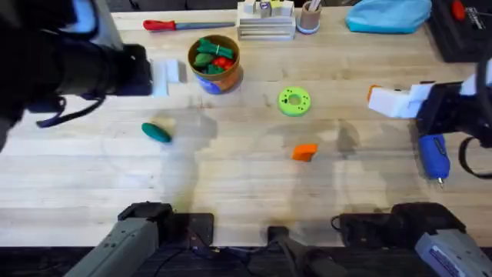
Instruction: Pick up the gripper from the table and insert it into the empty holder that is missing its gripper. Then pick up a screw, insert it into the mounting hole, and use the screwdriver to tighten it. Finally, clean up the table by picking up the vegetable and placing it into the bucket.
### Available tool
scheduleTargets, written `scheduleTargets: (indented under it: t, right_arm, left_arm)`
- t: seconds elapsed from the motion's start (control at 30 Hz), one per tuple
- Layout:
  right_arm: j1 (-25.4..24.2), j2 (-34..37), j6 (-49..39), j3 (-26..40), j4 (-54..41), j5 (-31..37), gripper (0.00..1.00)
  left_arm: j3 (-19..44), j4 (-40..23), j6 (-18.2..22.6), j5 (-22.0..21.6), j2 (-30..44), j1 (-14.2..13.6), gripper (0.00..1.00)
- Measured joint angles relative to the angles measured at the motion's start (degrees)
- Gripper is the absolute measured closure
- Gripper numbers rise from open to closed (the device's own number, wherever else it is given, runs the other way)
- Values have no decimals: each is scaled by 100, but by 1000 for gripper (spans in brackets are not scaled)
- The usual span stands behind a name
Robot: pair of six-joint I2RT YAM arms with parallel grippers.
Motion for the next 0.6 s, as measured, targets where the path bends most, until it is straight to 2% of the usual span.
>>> scheduleTargets:
  t: [0.07, 0.13, 0.2, 0.27, 0.37, 0.47, 0.53, 0.57, 0.6]
  right_arm:
    - [0, 104, 0, 0, -11, 0, 10]
    - [0, 133, 0, 0, -14, 0, 10]
    - [0, 125, 2, 0, -9, 0, 10]
    - [0, 122, 1, 0, -1, 0, 10]
    - [0, 122, 0, 0, 9, 0, 10]
    - [0, 122, 2, 0, 9, 0, 11]
    - [0, 122, 0, 0, 15, 0, 11]
    - [0, 122, 0, 0, 23, 0, 10]
    - [0, 122, 0, 0, 43, 0, 10]
  left_arm:
    - [-2, -278, -312, 55, 225, 7, 10]
    - [-18, -405, -841, 100, 406, 78, 10]
    - [-159, -380, -1517, 116, 523, 264, 10]
    - [-536, -188, -2239, 114, 565, 550, 10]
    - [-1367, 388, -2969, 262, 618, 1066, 10]
    - [-2148, 1075, -3354, 728, 805, 1587, 8]
    - [-2488, 1387, -3511, 973, 954, 1826, 10]
    - [-2617, 1514, -3584, 1083, 1043, 1917, 89]
    - [-2690, 1595, -3585, 1157, 1120, 1969, 240]
